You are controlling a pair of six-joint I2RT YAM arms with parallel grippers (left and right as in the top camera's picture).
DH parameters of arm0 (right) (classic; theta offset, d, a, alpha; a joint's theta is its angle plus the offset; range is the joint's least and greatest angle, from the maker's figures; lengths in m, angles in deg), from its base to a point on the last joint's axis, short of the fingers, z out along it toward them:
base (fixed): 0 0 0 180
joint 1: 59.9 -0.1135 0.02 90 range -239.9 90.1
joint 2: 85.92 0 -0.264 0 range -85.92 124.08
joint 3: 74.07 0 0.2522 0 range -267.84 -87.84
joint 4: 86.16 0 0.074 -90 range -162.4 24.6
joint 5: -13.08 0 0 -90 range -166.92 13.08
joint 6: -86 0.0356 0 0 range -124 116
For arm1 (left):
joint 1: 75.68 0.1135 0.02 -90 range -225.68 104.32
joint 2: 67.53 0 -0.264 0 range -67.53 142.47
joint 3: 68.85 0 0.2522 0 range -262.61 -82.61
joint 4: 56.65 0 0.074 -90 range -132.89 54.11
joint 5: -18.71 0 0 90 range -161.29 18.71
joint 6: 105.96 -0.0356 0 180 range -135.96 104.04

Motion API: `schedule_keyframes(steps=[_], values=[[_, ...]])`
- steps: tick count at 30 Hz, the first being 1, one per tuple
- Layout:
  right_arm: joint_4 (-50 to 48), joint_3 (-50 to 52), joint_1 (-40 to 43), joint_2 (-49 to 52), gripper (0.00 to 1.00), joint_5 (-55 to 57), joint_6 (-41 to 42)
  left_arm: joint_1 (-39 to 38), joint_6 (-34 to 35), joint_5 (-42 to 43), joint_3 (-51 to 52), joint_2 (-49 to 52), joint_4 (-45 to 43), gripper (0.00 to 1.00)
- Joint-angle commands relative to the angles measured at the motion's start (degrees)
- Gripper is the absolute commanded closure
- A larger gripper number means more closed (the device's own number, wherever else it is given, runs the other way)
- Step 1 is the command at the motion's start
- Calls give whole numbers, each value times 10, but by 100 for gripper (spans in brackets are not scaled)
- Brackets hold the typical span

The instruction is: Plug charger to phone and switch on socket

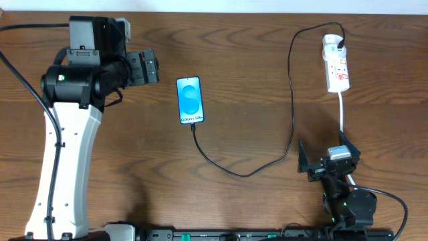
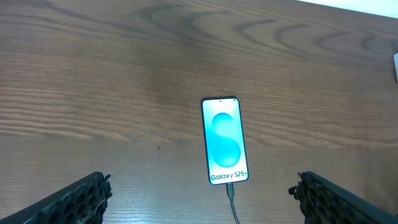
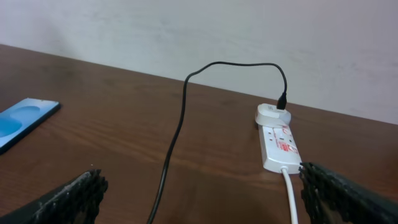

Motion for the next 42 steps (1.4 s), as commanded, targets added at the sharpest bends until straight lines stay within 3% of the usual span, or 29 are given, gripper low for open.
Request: schedule_keyframes(steps=[1,32,37,42], values=[[4,1,-5,-4,1,9,-2,1,-1,-6,-5,-6,0,2],[4,1,-4,-3,1,9,-2,2,-2,-29,-3,-21,3,2],[4,1,-4,-3,1,9,-2,2,-18,-28,54,-99,-68,2],[4,1,-4,-3,1,9,-2,2,-59,-27,179,-202,-179,2]])
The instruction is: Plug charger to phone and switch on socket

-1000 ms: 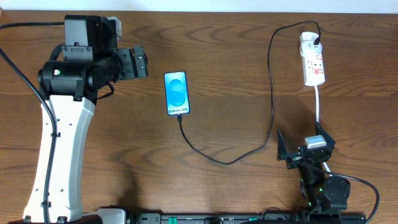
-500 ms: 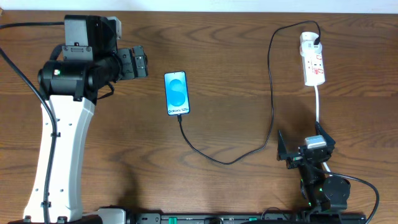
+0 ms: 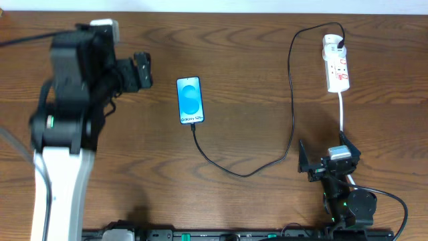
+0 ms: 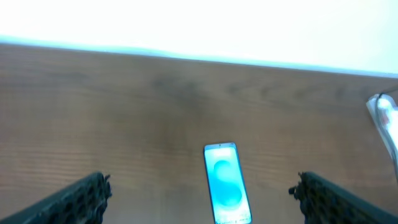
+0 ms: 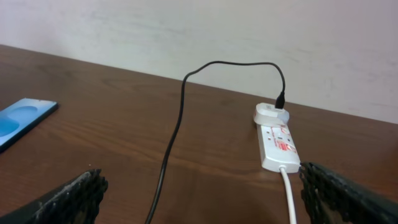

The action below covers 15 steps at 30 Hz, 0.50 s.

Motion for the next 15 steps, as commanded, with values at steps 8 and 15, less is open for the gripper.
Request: schedule_keyframes(steps=[8,15], values=[[3,1,-4,-3,1,5,-2,11,-169,50,300,-241,-169,2],[3,1,-4,-3,1,5,-2,40,-170,49,499,-407,-275,2]])
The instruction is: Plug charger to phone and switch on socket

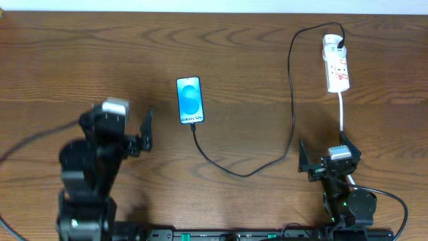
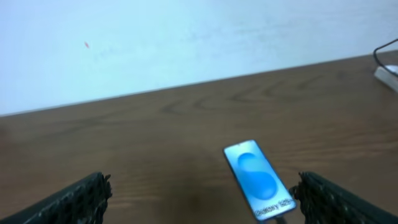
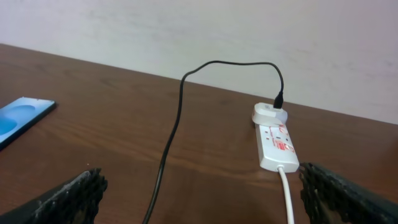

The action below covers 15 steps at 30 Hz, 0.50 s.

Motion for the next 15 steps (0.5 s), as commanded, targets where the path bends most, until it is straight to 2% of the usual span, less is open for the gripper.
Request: schedule_keyframes(steps=[1,6,15], values=[[3,1,-4,-3,1,2,-2,13,-23,9,75,-60,-41,2],[3,1,-4,-3,1,2,-2,21,-22,-5,184,-165,-94,2],[3,1,-4,-3,1,2,-2,21,-20,-49,294,-287,-93,2]])
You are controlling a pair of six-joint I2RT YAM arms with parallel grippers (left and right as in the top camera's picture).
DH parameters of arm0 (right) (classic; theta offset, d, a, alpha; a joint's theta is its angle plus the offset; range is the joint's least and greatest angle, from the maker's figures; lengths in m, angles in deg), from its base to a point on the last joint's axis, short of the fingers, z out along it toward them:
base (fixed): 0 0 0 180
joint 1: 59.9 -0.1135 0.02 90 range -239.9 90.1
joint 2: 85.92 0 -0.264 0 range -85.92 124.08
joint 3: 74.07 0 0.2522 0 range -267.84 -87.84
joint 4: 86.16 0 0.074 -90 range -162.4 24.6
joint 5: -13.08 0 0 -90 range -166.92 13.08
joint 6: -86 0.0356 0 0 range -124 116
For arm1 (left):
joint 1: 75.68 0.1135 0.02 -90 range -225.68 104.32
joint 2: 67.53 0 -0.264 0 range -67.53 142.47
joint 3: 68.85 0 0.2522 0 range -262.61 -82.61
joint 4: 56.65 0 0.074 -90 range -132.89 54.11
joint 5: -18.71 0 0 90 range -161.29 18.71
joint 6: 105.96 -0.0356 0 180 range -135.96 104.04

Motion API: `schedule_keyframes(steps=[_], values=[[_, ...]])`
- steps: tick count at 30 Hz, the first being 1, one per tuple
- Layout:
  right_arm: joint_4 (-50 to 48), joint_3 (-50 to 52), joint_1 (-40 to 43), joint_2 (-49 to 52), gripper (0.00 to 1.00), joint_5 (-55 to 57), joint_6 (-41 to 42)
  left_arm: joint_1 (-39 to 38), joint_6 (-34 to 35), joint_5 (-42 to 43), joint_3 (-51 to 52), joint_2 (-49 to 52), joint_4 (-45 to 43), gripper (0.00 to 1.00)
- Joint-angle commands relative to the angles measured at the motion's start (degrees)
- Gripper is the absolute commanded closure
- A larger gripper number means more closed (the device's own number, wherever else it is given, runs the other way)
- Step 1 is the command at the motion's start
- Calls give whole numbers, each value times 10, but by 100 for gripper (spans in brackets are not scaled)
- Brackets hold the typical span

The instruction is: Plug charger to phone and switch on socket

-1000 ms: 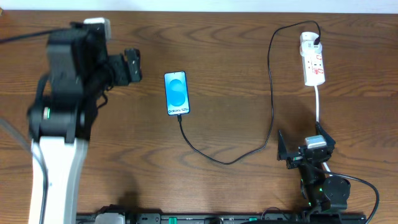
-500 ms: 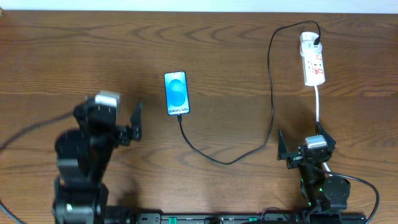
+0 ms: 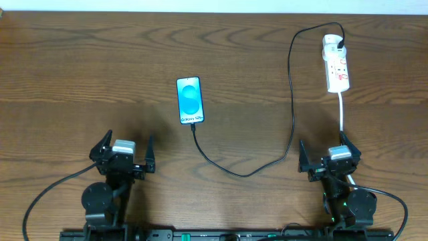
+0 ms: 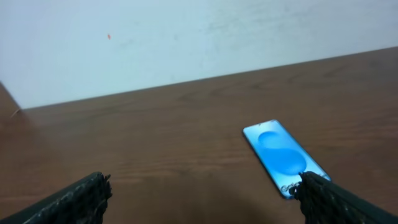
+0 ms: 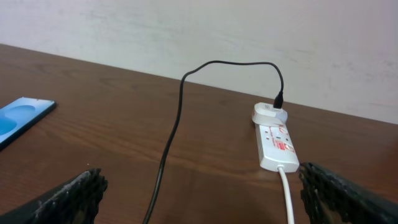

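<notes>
A phone [image 3: 190,100] with a lit blue screen lies flat at the table's middle; it also shows in the left wrist view [image 4: 285,156]. The black charger cable [image 3: 291,100] runs from the phone's near end to a white plug in the white socket strip [image 3: 336,67] at the far right, the strip also seen in the right wrist view [image 5: 277,140]. My left gripper [image 3: 124,155] sits low at the front left, open and empty. My right gripper [image 3: 329,159] sits low at the front right, open and empty.
The strip's white lead [image 3: 342,114] runs toward the right arm's base. A pale wall rises behind the brown wooden table [image 3: 87,67]. Black cables trail from both arm bases along the front edge.
The left arm has drawn back and down to the front left edge, folded over its base. Phone, cable, socket strip and right arm are unchanged.
The left arm reached out left of the phone, its open gripper looking down on the phone with the cable in its port. Then it was raised, then pulled back toward the front, and now lies folded at the front left. The right arm stayed still.
</notes>
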Motion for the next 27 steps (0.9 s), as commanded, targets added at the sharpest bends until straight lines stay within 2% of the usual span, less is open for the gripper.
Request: schedule_keyframes(steps=[1,11,27], values=[[3,1,-4,-3,1,2,-2,2,-7,-25,26,-37,-5,2],[3,1,-4,-3,1,2,-2,2,-7,-54,73,-62,-4,2],[3,1,-4,-3,1,2,-2,2,-8,-69,73,-60,-4,2]])
